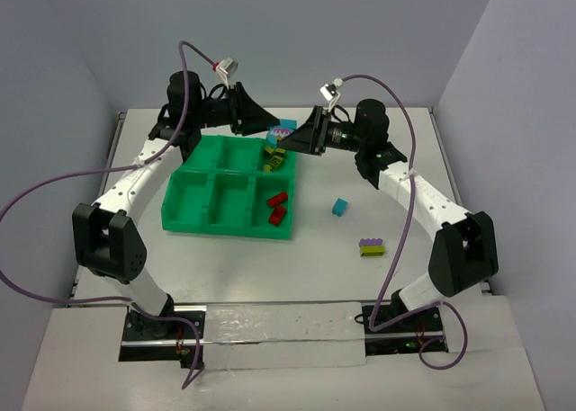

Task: Sort the legos into containers by color

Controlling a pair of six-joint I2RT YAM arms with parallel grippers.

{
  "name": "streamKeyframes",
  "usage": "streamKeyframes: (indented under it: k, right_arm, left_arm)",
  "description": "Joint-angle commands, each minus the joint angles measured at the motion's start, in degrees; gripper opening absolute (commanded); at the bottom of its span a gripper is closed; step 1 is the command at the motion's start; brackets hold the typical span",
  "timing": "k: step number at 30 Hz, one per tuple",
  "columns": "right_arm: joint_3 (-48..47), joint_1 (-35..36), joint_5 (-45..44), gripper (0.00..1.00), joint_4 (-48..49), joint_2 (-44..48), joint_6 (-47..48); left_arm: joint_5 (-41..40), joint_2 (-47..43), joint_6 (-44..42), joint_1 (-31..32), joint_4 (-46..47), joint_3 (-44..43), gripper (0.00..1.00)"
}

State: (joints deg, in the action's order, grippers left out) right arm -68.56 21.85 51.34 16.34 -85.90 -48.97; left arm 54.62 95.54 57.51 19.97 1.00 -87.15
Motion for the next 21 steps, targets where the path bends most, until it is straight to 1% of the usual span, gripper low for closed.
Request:
streamKeyframes:
  k: [1,3,4,7,9,16,18,19,21]
  right_arm:
    - [-2.5,1.4,2.8,0.47,9.6,-0.6,-3.7]
    - [-2.4,1.4,2.9,0.41,10.3,-0.6,-4.2]
    - [-2.2,1.5,3.2,0.41,11.1,-0.6,-4.9]
    - [-1.6,1.7,3.9,0.48,13.8,-0.8,-7.3]
    - [-1.6,1.7,4.0,0.57,14.0,-1.0,-7.7]
    - [-1.7,1.7,3.6,0.58,14.2,-1.6,-8.5]
    - [-1.5,1.7,3.6,0.56,14.4,-1.8,-8.7]
    - [-1.4,1.7,3.4,0.51,14.6,-1.7,-8.7]
    - [-0.8,1.7,3.0,0.36,15.3,-1.6,-9.2]
  left_arm:
    - [0.5,-2.1,-0.4,0.3,1.8,0.1,0.0]
    - [0.6,-2.1,-0.4,0.3,1.8,0.1,0.0]
    - [0.5,-2.1,-0.5,0.3,1.8,0.1,0.0]
    - [0.4,-2.1,-0.7,0.3,1.6,0.2,0.0]
    - [0.4,-2.2,-0.8,0.3,1.6,0.2,0.0]
    - [0.1,-2.4,-1.6,0.3,0.8,-0.1,0.0]
    - [0.1,-2.5,-1.7,0.2,0.8,-0.1,0.0]
    - [0.1,-2.5,-1.7,0.2,0.8,-0.1,0.0]
    - [0.1,-2.6,-1.8,0.2,0.8,0.0,0.0]
